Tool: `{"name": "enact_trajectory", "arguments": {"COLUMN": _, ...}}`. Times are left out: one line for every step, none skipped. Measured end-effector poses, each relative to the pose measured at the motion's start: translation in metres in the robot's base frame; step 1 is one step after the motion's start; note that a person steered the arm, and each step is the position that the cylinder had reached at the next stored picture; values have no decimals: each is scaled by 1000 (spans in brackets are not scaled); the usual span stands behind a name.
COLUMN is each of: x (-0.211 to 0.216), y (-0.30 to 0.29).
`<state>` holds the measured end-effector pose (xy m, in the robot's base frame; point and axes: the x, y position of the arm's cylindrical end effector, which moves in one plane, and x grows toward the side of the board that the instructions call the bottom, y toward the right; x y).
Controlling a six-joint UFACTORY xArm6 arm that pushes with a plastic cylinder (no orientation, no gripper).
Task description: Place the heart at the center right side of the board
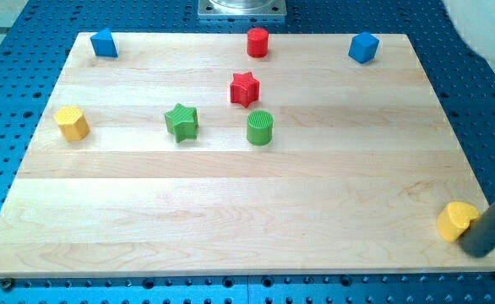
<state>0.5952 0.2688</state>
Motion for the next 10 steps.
{"name": "enact_trajectory", "arguments": {"x": -44, "y": 0}}
{"name": "enact_trajectory", "arguments": {"x": -13, "y": 11}}
{"name": "enact_trajectory", "arguments": {"x": -10, "y": 21}}
{"name": "enact_trajectory", "arguments": {"x": -50, "y": 19}}
{"name": "enact_trajectory", "arguments": {"x": -8, "y": 25}}
{"name": "enact_trajectory", "arguments": {"x": -9, "y": 4}}
{"name": "enact_trajectory", "arguments": {"x": -55, "y": -4}}
{"name": "enact_trajectory", "arguments": {"x": -68, "y": -4}}
{"name": "enact_trajectory", "arguments": {"x": -13, "y": 10}}
{"name": "enact_trajectory", "arguments": {"x": -27, "y": -25}}
